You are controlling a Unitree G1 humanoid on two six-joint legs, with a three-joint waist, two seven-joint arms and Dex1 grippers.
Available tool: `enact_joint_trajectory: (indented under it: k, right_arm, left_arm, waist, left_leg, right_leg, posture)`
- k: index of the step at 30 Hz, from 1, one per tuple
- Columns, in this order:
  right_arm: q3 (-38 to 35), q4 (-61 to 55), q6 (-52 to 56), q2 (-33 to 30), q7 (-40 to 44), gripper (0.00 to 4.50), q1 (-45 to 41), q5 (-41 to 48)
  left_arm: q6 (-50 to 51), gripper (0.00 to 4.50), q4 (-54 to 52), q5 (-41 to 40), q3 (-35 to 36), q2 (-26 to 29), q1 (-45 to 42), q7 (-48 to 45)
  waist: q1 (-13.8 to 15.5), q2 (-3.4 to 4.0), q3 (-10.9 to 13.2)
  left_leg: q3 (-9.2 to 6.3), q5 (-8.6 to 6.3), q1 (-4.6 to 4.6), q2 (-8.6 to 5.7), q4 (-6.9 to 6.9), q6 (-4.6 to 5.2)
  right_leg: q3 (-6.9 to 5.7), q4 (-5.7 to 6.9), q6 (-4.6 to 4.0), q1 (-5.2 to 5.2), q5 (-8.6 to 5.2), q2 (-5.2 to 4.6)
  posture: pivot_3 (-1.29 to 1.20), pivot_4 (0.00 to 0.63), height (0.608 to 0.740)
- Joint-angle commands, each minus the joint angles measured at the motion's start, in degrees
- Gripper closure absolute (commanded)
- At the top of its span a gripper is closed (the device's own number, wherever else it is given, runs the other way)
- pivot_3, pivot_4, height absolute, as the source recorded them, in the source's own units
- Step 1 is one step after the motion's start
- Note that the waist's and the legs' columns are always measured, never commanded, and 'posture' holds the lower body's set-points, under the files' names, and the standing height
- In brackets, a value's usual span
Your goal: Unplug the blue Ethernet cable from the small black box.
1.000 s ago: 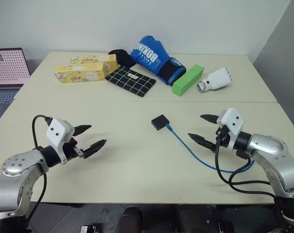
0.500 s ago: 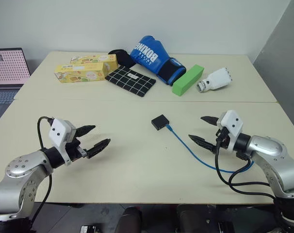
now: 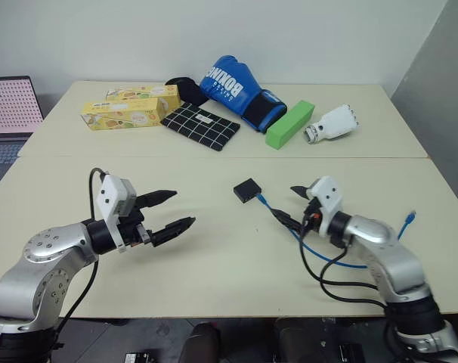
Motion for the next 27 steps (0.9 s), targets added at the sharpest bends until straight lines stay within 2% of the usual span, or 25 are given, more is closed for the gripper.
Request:
enact_joint_trajectory:
  k: [1,9,10,13,19,20,21,24,27]
  right_arm:
    - [3.7,5.8,-4.8,4.2,-3.9,0.07,-3.0,-5.2]
    - [5.2,19.6,-7.3,12.2,-10.0,0.07,-9.1,-10.3]
    - [4.9,20.7,-6.9,12.8,-10.7,0.36,-9.8,-10.8]
    - [4.4,21.6,-6.5,13.4,-10.8,0.78,-10.5,-11.1]
    - [4.4,20.8,-5.1,12.5,-10.3,2.29,-10.8,-12.2]
    - [4.6,20.6,-4.9,12.1,-10.2,2.37,-10.9,-12.6]
    - [4.8,20.3,-4.8,11.7,-10.0,2.79,-10.9,-12.9]
    - [6.0,19.0,-5.3,10.2,-9.3,3.35,-11.2,-14.4]
    - [5.0,17.3,-5.3,10.6,-9.1,4.22,-11.7,-13.6]
  left_arm:
    - [-2.3,0.00,0.1,2.0,-2.6,3.1,-0.6,-5.1]
    - [-4.7,0.00,3.3,5.7,-5.7,4.3,-3.7,-7.5]
    - [-4.4,0.00,3.4,5.3,-5.6,4.0,-3.8,-7.4]
    - [-4.4,0.00,3.7,5.7,-5.5,3.7,-3.9,-6.8]
    - [-4.2,0.00,4.7,6.1,-4.8,3.4,-3.6,-5.8]
    - [-4.3,0.00,5.0,6.2,-4.7,3.4,-3.6,-5.7]
    - [-4.3,0.00,5.1,6.2,-4.7,3.4,-3.5,-5.6]
    - [-4.0,0.00,5.8,6.0,-4.2,3.0,-3.5,-4.7]
    - [-2.4,0.00,6.3,3.8,-3.1,1.9,-4.1,-3.8]
  waist:
    - [0.0,0.01,0.0]
    - [0.1,0.02,0.0]
    - [0.0,0.02,0.0]
    - [0.0,0.02,0.0]
    - [0.0,0.02,0.0]
    - [0.0,0.02,0.0]
    - [0.0,0.02,0.0]
    - [0.1,0.02,0.0]
    - [0.2,0.02,0.0]
  left_leg:
    - [0.00,0.00,0.00,0.00,-0.03,0.00]
    - [0.04,0.00,-0.01,-0.03,0.00,0.00]
    - [0.03,0.00,-0.01,-0.03,-0.01,0.00]
    - [0.06,0.00,0.00,-0.01,0.00,0.00]
    - [0.03,0.00,0.00,0.00,0.00,0.01]
    - [0.03,0.00,0.01,0.00,0.00,0.01]
    - [0.03,0.00,0.00,0.00,0.00,0.01]
    - [0.01,0.00,0.00,0.00,0.01,0.01]
    - [0.00,-0.01,-0.02,-0.01,0.01,0.01]
  right_leg:
    - [0.00,0.00,-0.01,-0.02,-0.01,0.01]
    - [0.01,0.03,-0.02,-0.04,-0.01,0.08]
    - [0.01,0.03,-0.02,-0.04,-0.01,0.15]
    - [0.04,0.04,-0.02,-0.04,-0.01,0.15]
    - [0.03,0.06,-0.02,-0.04,-0.01,0.15]
    - [0.03,0.06,-0.02,-0.04,-0.01,0.15]
    - [0.03,0.06,-0.02,-0.04,-0.01,0.15]
    - [0.01,0.06,-0.02,-0.04,-0.01,0.15]
    - [0.01,0.06,-0.02,-0.03,-0.01,0.12]
  posture:
    - [0.00,0.150,0.740]
    - [0.00,0.150,0.740]
    - [0.00,0.150,0.740]
    - [0.00,0.150,0.740]
    - [0.00,0.150,0.740]
    - [0.00,0.150,0.740]
    - [0.00,0.150,0.740]
    - [0.00,0.150,0.740]
    - [0.00,0.150,0.740]
